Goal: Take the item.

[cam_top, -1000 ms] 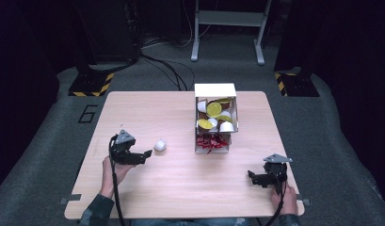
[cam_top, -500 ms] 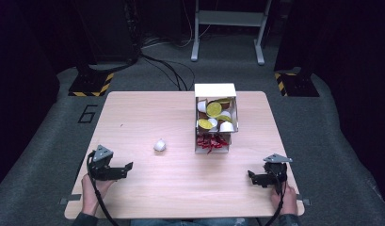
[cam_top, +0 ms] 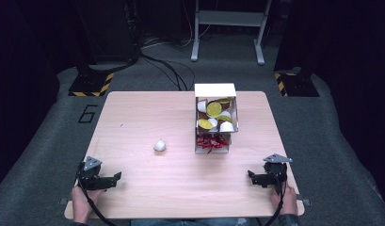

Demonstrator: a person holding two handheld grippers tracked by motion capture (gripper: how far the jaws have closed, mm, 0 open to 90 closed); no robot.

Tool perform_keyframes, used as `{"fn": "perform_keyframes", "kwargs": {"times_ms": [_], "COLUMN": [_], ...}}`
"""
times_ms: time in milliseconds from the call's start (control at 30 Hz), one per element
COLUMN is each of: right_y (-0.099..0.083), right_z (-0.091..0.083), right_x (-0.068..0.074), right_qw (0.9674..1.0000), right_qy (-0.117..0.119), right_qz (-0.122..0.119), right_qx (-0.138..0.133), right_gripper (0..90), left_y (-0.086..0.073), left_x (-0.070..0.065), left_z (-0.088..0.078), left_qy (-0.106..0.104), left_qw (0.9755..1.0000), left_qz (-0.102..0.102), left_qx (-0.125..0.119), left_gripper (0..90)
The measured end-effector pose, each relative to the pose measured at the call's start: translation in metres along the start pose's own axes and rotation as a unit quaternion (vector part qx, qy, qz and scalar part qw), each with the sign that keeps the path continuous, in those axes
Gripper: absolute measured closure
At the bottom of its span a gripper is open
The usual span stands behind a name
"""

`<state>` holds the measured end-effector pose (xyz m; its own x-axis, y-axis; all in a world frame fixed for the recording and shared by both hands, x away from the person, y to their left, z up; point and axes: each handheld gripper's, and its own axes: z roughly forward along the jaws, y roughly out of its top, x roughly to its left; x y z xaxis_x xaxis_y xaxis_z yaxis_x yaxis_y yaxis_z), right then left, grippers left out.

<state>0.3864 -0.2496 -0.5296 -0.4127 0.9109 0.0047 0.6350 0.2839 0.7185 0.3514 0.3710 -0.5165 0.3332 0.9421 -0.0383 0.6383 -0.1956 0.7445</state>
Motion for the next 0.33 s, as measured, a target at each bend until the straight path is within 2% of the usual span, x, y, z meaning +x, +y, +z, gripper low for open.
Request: {"fn": "perform_keyframes", "kwargs": {"times_ms": [100,333], "right_y": [0.0,0.0], "right_z": [0.0,0.0], "right_x": [0.0,0.0], "right_qw": [1.0,1.0], "right_qy": [0.0,-0.002], "right_qz": [0.0,-0.002], "right_qx": [0.0,0.001], "right_gripper": [0.0,0.0], "left_y": [-0.003,-0.008], "left_x": [0.001,0.001], "left_z": [0.002,0.011], "left_qy": [0.0,0.007], "left_qw": [0.9999,0.9999], "left_qz": [0.001,0.0], "left_qx": [0.011,0.013], "left_gripper": [3.5,2.5]}}
